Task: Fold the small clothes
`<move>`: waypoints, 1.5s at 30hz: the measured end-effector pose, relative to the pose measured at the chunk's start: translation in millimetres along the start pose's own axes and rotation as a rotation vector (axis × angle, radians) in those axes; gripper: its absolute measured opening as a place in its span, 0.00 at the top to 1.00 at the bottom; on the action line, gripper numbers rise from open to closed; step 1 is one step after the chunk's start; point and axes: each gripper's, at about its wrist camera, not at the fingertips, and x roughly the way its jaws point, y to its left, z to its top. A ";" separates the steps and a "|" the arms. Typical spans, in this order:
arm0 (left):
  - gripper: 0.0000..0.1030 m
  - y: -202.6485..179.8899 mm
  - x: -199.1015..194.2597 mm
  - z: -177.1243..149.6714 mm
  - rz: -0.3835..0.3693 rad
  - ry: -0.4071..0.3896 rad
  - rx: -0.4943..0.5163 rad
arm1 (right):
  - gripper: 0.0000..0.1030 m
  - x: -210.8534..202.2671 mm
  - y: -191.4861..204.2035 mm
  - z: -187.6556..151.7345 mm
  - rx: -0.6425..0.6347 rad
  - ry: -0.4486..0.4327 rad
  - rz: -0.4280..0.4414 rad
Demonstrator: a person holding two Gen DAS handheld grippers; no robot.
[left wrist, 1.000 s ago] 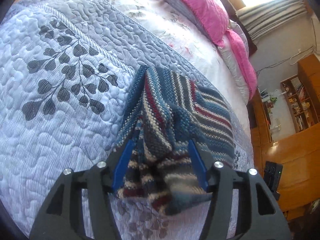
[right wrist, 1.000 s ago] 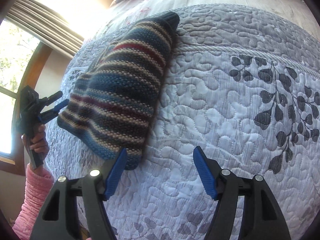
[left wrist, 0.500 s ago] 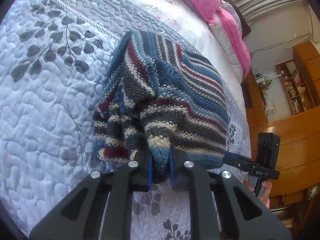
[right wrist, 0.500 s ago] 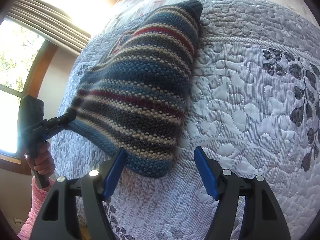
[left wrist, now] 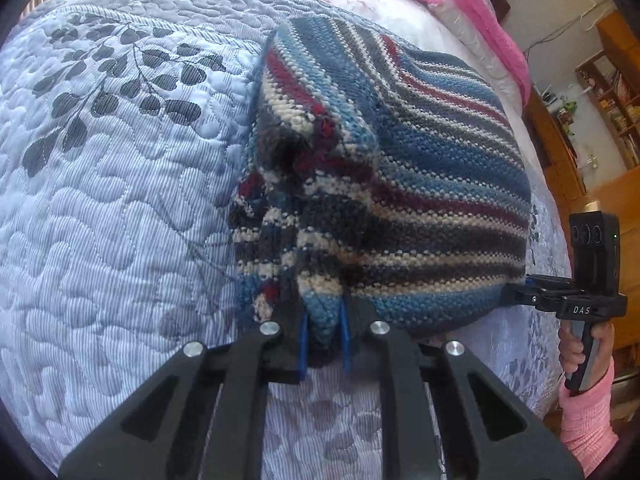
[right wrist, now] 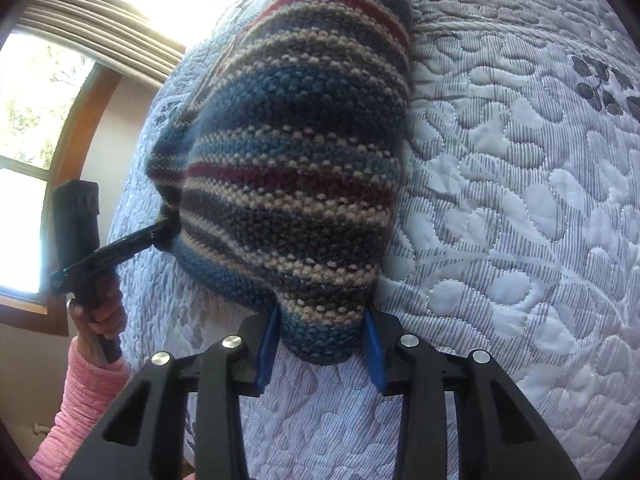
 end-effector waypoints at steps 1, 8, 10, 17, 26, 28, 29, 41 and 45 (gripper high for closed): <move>0.87 -1.0 0.8 0.1 -0.012 0.000 -0.003 | 0.65 0.5 -1.0 -0.4 0.000 0.002 -0.004; 0.31 3.4 -45.2 8.3 -0.077 -0.095 -0.013 | 0.31 -24.9 13.8 5.7 -0.091 -0.036 -0.085; 0.29 5.5 -57.0 23.6 -0.046 -0.143 -0.005 | 0.31 -39.8 12.2 13.2 -0.093 -0.076 -0.103; 0.33 21.3 -15.3 102.8 -0.032 -0.081 -0.124 | 0.31 -42.4 1.4 31.8 -0.046 -0.104 -0.095; 0.88 46.7 14.0 116.2 -0.038 -0.047 -0.221 | 0.31 -34.2 -9.2 29.6 -0.049 -0.104 -0.080; 0.85 53.8 10.2 112.7 -0.104 -0.042 -0.245 | 0.31 -31.2 -6.9 28.0 -0.054 -0.104 -0.086; 0.82 52.0 4.5 111.6 -0.126 -0.051 -0.233 | 0.31 -32.0 -6.6 27.2 -0.062 -0.106 -0.091; 0.15 49.9 14.4 94.4 -0.206 0.039 -0.175 | 0.31 -36.2 -0.9 40.1 -0.074 -0.115 -0.088; 0.15 45.5 40.9 96.7 -0.218 0.086 -0.160 | 0.27 -37.9 -3.2 47.1 -0.062 -0.125 -0.068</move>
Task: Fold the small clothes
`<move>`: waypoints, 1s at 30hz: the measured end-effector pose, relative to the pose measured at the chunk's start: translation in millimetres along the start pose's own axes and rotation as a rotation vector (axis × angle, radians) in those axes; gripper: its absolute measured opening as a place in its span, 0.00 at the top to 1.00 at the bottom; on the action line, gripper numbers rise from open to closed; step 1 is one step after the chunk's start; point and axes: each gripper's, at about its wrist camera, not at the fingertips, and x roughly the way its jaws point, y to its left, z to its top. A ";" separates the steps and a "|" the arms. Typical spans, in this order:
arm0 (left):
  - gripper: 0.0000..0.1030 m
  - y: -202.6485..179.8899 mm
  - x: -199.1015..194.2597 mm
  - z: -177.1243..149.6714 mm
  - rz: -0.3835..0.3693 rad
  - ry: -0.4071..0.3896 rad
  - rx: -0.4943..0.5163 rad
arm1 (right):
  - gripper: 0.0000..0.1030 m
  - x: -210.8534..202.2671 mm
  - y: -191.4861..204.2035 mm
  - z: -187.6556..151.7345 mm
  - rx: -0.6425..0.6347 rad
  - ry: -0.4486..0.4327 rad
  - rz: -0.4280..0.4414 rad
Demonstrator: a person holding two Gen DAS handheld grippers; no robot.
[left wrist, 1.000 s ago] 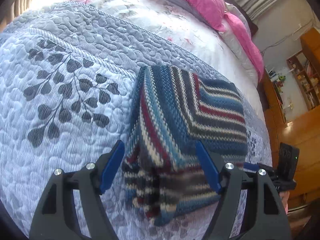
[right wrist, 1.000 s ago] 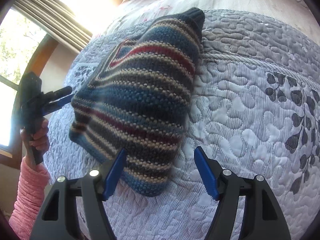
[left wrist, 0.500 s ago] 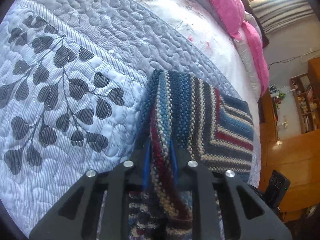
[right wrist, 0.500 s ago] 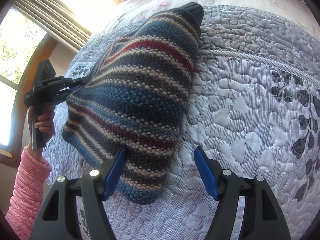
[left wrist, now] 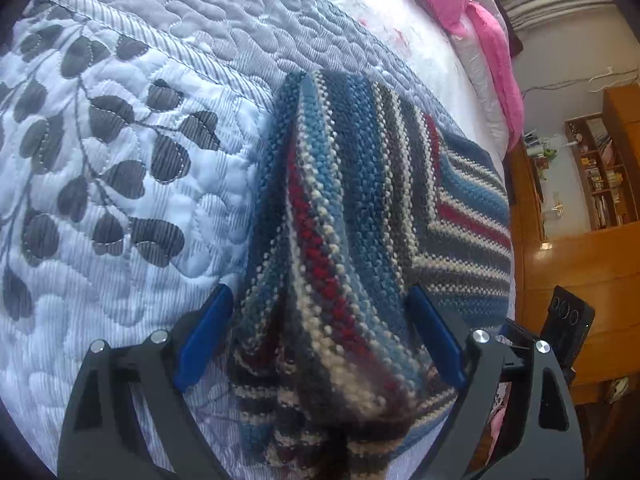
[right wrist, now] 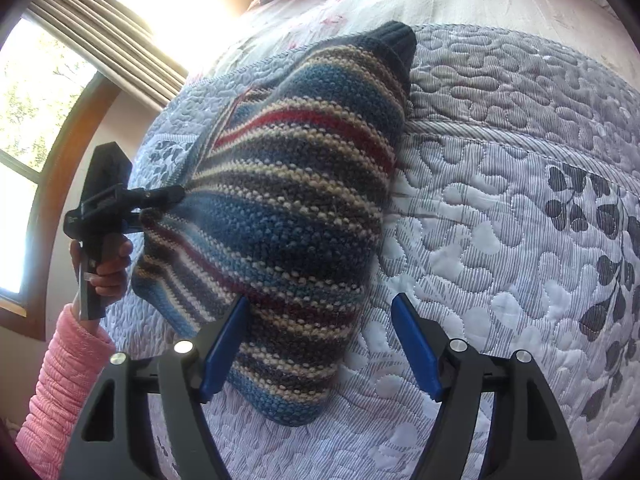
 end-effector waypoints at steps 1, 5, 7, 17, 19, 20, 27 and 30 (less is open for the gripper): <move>0.15 1.6 6.7 2.0 -0.024 0.015 -0.009 | 0.26 0.3 -1.2 3.1 0.008 -0.003 0.011; 0.13 -5.2 21.9 6.9 -0.073 0.044 0.016 | 0.19 3.5 -7.0 18.8 0.045 -0.011 0.069; 0.13 -7.3 25.1 6.3 -0.088 0.056 0.035 | 0.15 7.8 -11.0 28.0 0.074 -0.011 0.090; 0.44 -9.7 24.1 -9.9 -0.108 0.012 0.070 | 0.33 41.3 -22.2 46.5 0.172 0.024 0.166; 0.53 -13.1 20.5 -14.8 -0.110 -0.007 0.072 | 0.42 32.9 -16.0 44.3 0.136 0.006 0.176; 0.54 -15.2 18.4 -17.2 -0.116 -0.016 0.072 | 0.45 27.4 -13.0 42.3 0.124 0.001 0.178; 0.59 -66.7 16.6 -45.8 -0.201 -0.024 0.096 | 0.46 -30.8 -16.9 21.7 0.077 -0.028 0.158; 0.59 -100.6 28.4 -64.9 -0.249 0.000 0.114 | 0.46 -67.7 -33.9 -1.0 0.073 -0.042 0.133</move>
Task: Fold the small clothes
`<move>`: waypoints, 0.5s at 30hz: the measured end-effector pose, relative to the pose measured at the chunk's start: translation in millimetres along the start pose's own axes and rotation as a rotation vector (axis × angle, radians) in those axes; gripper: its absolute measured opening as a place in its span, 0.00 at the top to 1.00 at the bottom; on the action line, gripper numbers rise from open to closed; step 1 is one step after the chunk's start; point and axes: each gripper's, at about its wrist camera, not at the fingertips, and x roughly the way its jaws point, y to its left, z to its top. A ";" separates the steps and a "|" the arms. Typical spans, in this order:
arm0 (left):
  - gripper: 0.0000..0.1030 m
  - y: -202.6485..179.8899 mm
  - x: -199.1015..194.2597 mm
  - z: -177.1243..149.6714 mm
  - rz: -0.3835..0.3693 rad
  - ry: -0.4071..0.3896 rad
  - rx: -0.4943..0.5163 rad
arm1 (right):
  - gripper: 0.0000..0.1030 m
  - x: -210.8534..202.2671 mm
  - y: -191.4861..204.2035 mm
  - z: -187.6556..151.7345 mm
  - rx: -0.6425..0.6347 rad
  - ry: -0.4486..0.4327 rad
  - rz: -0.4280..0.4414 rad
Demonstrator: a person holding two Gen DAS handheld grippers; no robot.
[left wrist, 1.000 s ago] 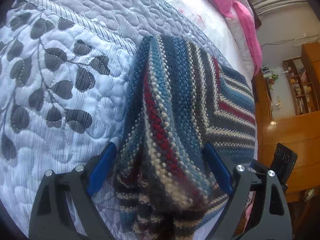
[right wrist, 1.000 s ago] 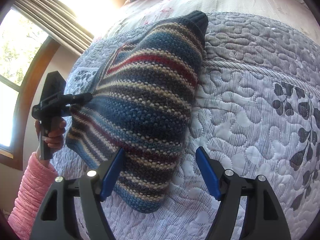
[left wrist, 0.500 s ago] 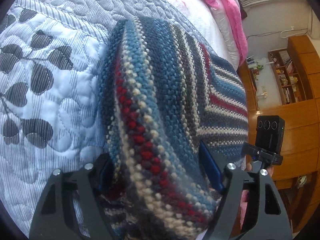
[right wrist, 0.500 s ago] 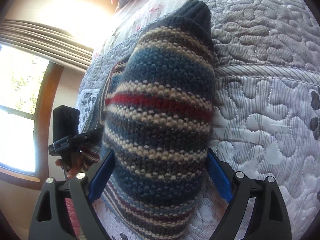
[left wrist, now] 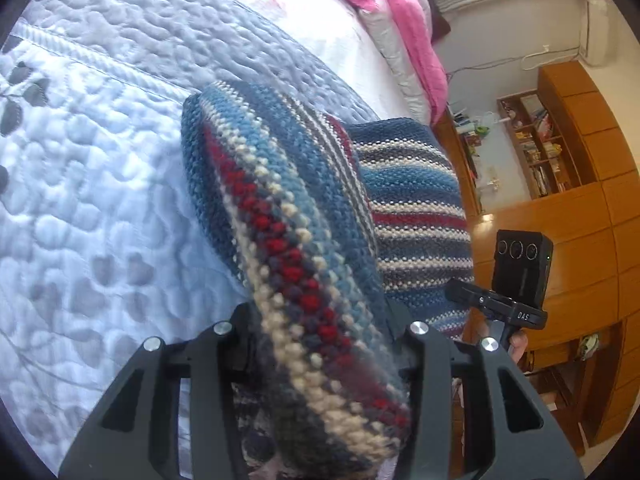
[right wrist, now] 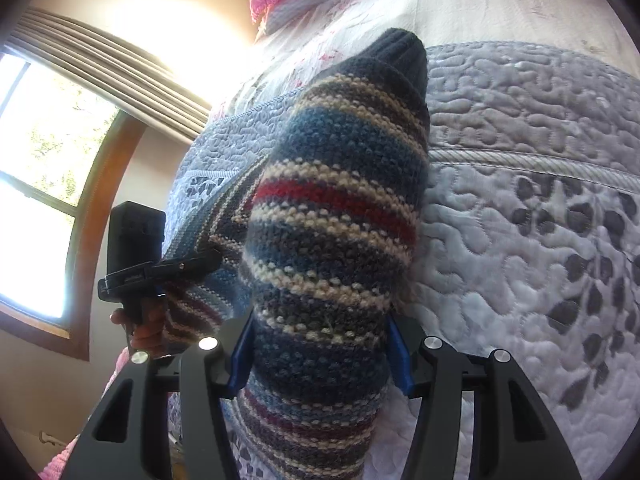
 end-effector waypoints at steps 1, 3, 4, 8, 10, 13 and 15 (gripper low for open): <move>0.59 -10.9 9.4 -6.6 -0.007 0.011 0.005 | 0.46 -12.5 -5.7 -7.3 0.001 -0.005 -0.009; 0.59 -30.5 29.3 -20.0 -0.024 0.034 0.019 | 0.46 -37.4 -20.2 -23.4 0.010 -0.017 -0.030; 0.59 -38.5 39.4 -26.3 -0.033 0.043 0.024 | 0.46 -47.4 -28.9 -30.3 0.018 -0.023 -0.041; 0.59 -63.8 73.7 -48.4 -0.047 0.056 0.032 | 0.46 -70.6 -66.0 -56.9 0.087 -0.031 -0.051; 0.59 -68.7 85.3 -59.9 -0.024 0.054 0.048 | 0.46 -73.7 -81.4 -70.4 0.109 -0.027 -0.056; 0.57 -65.7 95.8 -67.1 0.045 0.042 0.082 | 0.46 -63.4 -96.3 -85.2 0.138 -0.009 -0.079; 0.54 -50.6 99.0 -67.7 0.066 0.047 0.075 | 0.46 -53.4 -102.6 -90.4 0.143 -0.020 -0.091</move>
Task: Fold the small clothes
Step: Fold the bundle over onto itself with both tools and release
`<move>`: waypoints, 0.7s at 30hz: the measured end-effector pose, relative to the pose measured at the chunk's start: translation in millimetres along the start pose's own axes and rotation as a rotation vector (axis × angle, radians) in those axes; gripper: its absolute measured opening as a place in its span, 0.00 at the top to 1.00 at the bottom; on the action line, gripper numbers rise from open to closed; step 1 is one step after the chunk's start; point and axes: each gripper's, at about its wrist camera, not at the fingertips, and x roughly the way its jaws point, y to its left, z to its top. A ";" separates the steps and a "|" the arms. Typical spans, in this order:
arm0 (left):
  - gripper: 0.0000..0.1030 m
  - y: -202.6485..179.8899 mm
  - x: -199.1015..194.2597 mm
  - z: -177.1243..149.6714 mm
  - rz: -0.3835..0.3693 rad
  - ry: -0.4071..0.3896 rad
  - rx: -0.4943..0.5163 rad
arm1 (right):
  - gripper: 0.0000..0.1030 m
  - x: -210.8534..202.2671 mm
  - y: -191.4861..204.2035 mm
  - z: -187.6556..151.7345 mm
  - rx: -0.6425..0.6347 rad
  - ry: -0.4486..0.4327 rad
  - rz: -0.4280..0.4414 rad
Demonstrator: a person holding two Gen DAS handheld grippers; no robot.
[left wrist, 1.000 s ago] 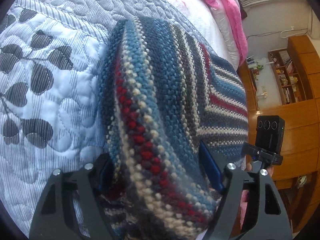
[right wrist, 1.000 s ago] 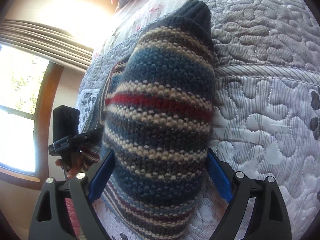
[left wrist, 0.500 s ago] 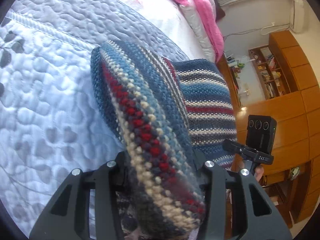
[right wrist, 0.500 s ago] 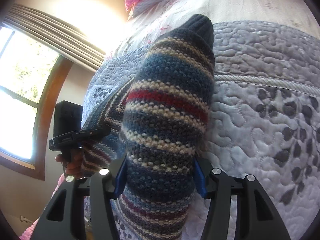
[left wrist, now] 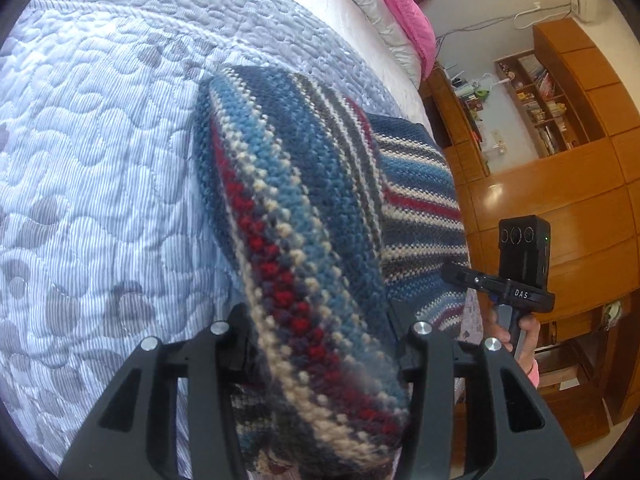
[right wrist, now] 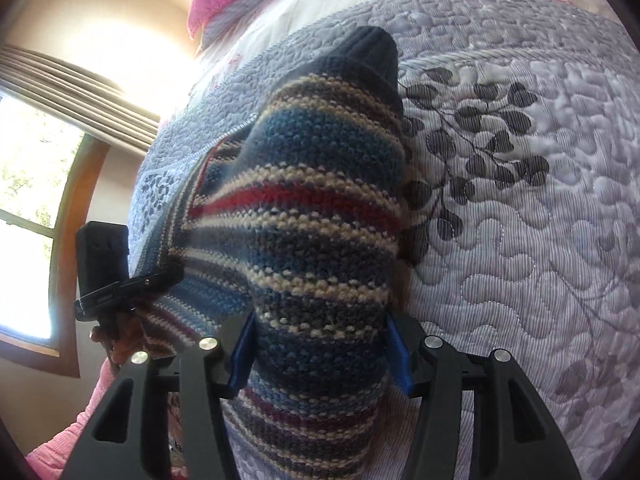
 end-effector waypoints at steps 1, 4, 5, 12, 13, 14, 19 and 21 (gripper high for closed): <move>0.52 4.9 2.9 0.5 0.007 0.001 -0.007 | 0.44 5.1 -2.8 -1.7 0.014 -0.007 0.001; 0.46 12.2 7.3 3.1 0.033 -0.004 -0.009 | 0.40 18.4 -5.6 -4.9 0.049 -0.023 0.003; 0.44 10.6 7.7 3.7 0.051 -0.007 -0.008 | 0.39 18.8 -6.7 -6.5 0.064 -0.027 0.009; 0.23 -16.1 -25.3 -19.8 0.236 -0.077 0.023 | 0.20 -17.8 1.7 -34.4 0.029 -0.083 0.014; 0.22 -21.2 -31.1 -27.2 0.251 -0.089 0.037 | 0.20 -21.2 1.1 -42.0 0.033 -0.079 0.016; 0.21 -25.0 -36.1 -35.4 0.265 -0.100 0.045 | 0.20 -25.0 -1.2 -52.8 0.034 -0.073 0.020; 0.18 -39.7 -52.2 -77.9 0.328 -0.161 0.073 | 0.20 -21.9 -4.7 -87.9 0.031 -0.045 0.025; 0.18 -44.9 -49.9 -89.6 0.362 -0.168 0.083 | 0.25 -17.9 -9.4 -96.2 0.040 -0.039 0.028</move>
